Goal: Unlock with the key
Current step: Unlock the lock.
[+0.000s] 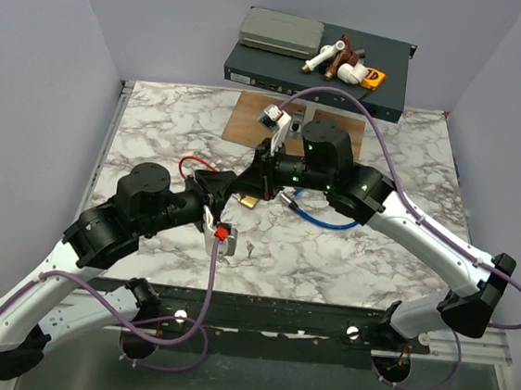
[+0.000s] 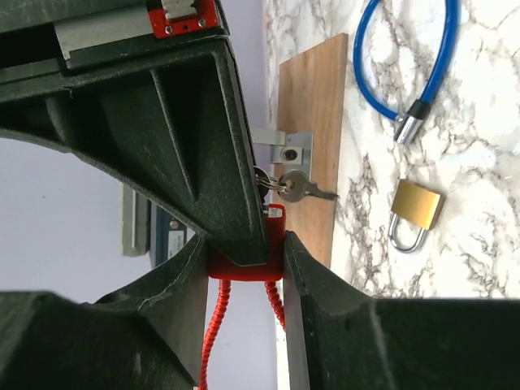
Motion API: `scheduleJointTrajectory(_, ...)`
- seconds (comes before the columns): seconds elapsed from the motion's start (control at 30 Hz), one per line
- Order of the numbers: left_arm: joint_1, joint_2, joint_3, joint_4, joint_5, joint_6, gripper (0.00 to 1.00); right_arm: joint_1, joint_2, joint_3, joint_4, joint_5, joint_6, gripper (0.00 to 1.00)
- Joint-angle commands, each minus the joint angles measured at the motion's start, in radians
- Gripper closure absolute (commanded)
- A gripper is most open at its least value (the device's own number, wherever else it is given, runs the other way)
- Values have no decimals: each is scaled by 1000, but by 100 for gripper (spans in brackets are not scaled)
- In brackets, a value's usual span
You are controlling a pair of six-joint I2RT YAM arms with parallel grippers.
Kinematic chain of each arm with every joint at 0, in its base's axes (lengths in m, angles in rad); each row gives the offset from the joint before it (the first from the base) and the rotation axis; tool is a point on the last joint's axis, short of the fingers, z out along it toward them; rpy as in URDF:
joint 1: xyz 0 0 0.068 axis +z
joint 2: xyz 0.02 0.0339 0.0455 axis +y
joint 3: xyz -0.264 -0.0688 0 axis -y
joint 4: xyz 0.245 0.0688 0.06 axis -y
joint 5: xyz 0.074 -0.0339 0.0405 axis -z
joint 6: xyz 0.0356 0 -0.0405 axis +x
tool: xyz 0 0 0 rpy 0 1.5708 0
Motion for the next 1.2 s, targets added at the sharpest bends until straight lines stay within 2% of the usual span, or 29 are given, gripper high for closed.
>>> scheduleJointTrajectory(0.0,-8,19,62,48,66,-191,61,7,-68,-55,93,-6,-41,99)
scheduleJointTrajectory(0.03,-3,23,76,46,81,-269,30,8,-80,-62,82,-16,-72,99)
scheduleJointTrajectory(0.07,5,28,100,29,103,-321,12,7,-91,-63,59,-16,-99,99)
scheduleJointTrajectory(0.1,17,32,119,-2,138,-364,2,7,-96,-61,35,-17,-121,99)
scheduleJointTrajectory(0.13,28,34,137,-21,165,-398,1,8,-102,-60,6,-25,-144,99)
scheduleJointTrajectory(0.27,94,64,216,-149,311,-527,1,8,-118,-59,-61,-60,-192,99)
scheduleJointTrajectory(0.33,136,100,265,-245,398,-545,1,7,-119,-49,-92,-96,-218,99)
scheduleJointTrajectory(0.53,245,248,439,-578,622,-424,2,7,-71,61,-264,-149,-315,99)
scheduleJointTrajectory(0.6,261,285,468,-618,650,-403,1,7,-60,86,-293,-168,-325,99)
scheduleJointTrajectory(0.8,289,295,450,-572,678,-433,2,8,-67,93,-301,-173,-364,99)
scheduleJointTrajectory(0.9,289,317,449,-583,664,-438,12,7,-65,103,-321,-166,-381,99)
scheduleJointTrajectory(1.03,289,333,450,-578,683,-456,35,7,-39,141,-358,-160,-402,99)
scheduleJointTrajectory(1.1,287,344,445,-581,699,-468,50,7,-26,163,-369,-166,-410,99)
scheduleJointTrajectory(1.17,286,360,448,-595,698,-468,58,9,-18,176,-370,-175,-415,99)
